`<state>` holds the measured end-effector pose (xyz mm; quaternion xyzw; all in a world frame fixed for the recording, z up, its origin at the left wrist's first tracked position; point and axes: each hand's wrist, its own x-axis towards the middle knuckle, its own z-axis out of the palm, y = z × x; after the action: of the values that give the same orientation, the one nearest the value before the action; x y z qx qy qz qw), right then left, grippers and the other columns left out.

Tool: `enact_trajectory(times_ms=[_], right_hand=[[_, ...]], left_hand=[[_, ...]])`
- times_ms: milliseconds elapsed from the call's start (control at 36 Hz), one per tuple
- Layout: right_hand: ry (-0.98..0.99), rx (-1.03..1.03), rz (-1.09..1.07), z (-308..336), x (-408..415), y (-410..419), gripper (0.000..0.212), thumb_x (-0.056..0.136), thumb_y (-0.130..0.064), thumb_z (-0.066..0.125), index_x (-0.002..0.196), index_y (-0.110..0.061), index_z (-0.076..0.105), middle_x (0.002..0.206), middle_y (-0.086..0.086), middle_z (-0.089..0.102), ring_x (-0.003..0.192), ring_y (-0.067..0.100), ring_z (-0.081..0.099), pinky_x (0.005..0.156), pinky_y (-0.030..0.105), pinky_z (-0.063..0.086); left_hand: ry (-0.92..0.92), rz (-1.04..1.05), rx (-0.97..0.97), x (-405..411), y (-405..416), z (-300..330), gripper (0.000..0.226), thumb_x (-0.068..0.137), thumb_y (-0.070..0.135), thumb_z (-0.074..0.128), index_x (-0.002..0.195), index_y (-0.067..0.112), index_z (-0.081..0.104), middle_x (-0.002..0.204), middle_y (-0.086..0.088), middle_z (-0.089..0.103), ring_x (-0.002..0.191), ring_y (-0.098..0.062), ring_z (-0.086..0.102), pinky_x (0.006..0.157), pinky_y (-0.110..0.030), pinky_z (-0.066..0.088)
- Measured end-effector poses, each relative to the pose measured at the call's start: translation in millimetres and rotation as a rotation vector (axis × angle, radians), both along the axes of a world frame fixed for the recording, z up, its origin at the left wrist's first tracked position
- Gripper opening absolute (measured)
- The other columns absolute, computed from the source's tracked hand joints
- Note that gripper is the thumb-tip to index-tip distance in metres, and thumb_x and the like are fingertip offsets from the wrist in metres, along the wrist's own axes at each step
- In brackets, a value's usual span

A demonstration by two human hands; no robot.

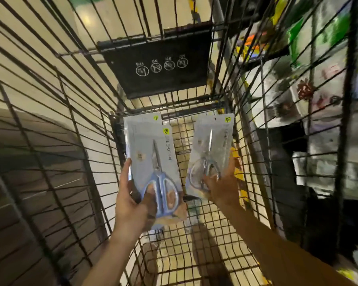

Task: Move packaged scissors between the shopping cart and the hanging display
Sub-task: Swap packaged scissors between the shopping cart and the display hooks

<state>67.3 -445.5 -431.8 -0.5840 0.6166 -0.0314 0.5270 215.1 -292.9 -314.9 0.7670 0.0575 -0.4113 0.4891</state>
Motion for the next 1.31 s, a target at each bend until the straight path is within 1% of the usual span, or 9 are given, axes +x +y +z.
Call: enact_trajectory(times_ms=[83, 222, 361, 528, 611, 667, 750, 1028, 1306], right_hand=[[-0.085, 0.030, -0.008, -0.1, -11.5, 15.0, 0.082, 0.085, -0.017, 0.072, 0.153, -0.031, 0.029, 0.144, 0.000, 0.052, 0.111, -0.001, 0.063, 0.088, 0.038, 0.060], [-0.187, 0.031, -0.001, 17.4, -31.8, 39.2, 0.069, 0.094, -0.043, 0.056, 0.156, -0.037, 0.026, 0.148, 0.000, 0.052, 0.126, 0.031, 0.059, 0.092, 0.062, 0.054], [-0.249, 0.011, -0.064, 87.3, -45.8, 68.4, 0.060, 0.101, -0.020, 0.056, 0.155, -0.019, 0.030, 0.150, 0.005, 0.050, 0.128, 0.014, 0.059, 0.094, 0.041, 0.058], [-0.349, 0.115, -0.146, 198.5, -62.7, 109.3, 0.049, 0.097, -0.010, 0.061, 0.138, -0.019, 0.037, 0.101, 0.006, 0.066, 0.067, 0.011, 0.068, 0.056, 0.028, 0.056], [-0.370, 0.095, -0.222, 260.8, -70.7, 135.4, 0.058, 0.087, -0.022, 0.079, 0.129, -0.040, 0.043, 0.114, -0.005, 0.067, 0.091, 0.009, 0.069, 0.079, 0.045, 0.059], [-0.397, 0.063, -0.265, 295.0, -75.0, 152.8, 0.073, 0.077, -0.032, 0.087, 0.134, -0.033, 0.043, 0.109, -0.006, 0.068, 0.083, 0.000, 0.069, 0.073, 0.032, 0.059], [-0.386, -0.083, -0.345, 344.2, -80.5, 178.0, 0.055, 0.089, -0.004, 0.073, 0.133, -0.020, 0.044, 0.106, -0.012, 0.060, 0.078, -0.014, 0.064, 0.067, 0.005, 0.050], [-0.449, -0.417, -0.471, 446.0, -134.6, 243.7, 0.060, 0.091, -0.007, 0.071, 0.135, -0.039, 0.046, 0.126, -0.012, 0.066, 0.113, 0.004, 0.065, 0.082, 0.012, 0.051], [-0.529, -0.681, -0.721, 516.0, -255.6, 299.5, 0.065, 0.091, -0.008, 0.068, 0.138, -0.045, 0.041, 0.125, -0.029, 0.065, 0.115, -0.001, 0.064, 0.091, 0.024, 0.057]], left_hand=[[0.008, -0.002, -0.010, -3.1, 8.4, -3.8, 0.092, 0.088, -0.017, 0.060, 0.153, 0.040, 0.029, 0.132, 0.001, 0.066, 0.116, -0.017, 0.067, 0.078, -0.034, 0.062], [-0.100, -0.108, -0.034, -6.5, 17.7, 5.5, 0.087, 0.089, -0.011, 0.063, 0.154, 0.034, 0.028, 0.140, 0.000, 0.061, 0.125, -0.015, 0.061, 0.098, -0.033, 0.055], [-0.115, -0.197, -0.081, -6.1, 36.0, 38.3, 0.089, 0.089, -0.015, 0.061, 0.153, 0.038, 0.029, 0.147, 0.007, 0.054, 0.135, -0.018, 0.053, 0.107, -0.051, 0.047], [-0.144, -0.318, -0.177, -1.8, 65.1, 115.2, 0.084, 0.093, -0.004, 0.063, 0.151, 0.045, 0.028, 0.153, 0.006, 0.047, 0.138, -0.015, 0.049, 0.112, -0.046, 0.043], [-0.181, -0.418, -0.245, 2.8, 83.5, 166.5, 0.083, 0.091, -0.001, 0.067, 0.147, 0.050, 0.033, 0.149, 0.013, 0.050, 0.137, -0.011, 0.049, 0.110, -0.033, 0.045], [-0.230, -0.494, -0.287, 7.8, 94.3, 200.7, 0.081, 0.090, 0.002, 0.068, 0.150, 0.044, 0.033, 0.149, 0.015, 0.050, 0.135, -0.004, 0.049, 0.103, -0.019, 0.047], [-0.284, -0.580, -0.321, 14.6, 110.3, 246.2, 0.081, 0.088, 0.019, 0.075, 0.151, 0.044, 0.031, 0.148, 0.014, 0.050, 0.129, -0.004, 0.054, 0.104, -0.032, 0.050], [-0.274, -0.725, -0.514, -12.1, 133.5, 350.1, 0.101, 0.054, 0.067, 0.083, 0.143, 0.054, 0.038, 0.137, 0.025, 0.057, 0.122, -0.006, 0.061, 0.097, -0.041, 0.055], [-0.327, -0.914, -0.675, -115.9, 126.6, 400.3, 0.086, 0.069, 0.050, 0.082, 0.141, 0.061, 0.035, 0.147, 0.017, 0.050, 0.131, -0.011, 0.054, 0.109, -0.050, 0.043]])
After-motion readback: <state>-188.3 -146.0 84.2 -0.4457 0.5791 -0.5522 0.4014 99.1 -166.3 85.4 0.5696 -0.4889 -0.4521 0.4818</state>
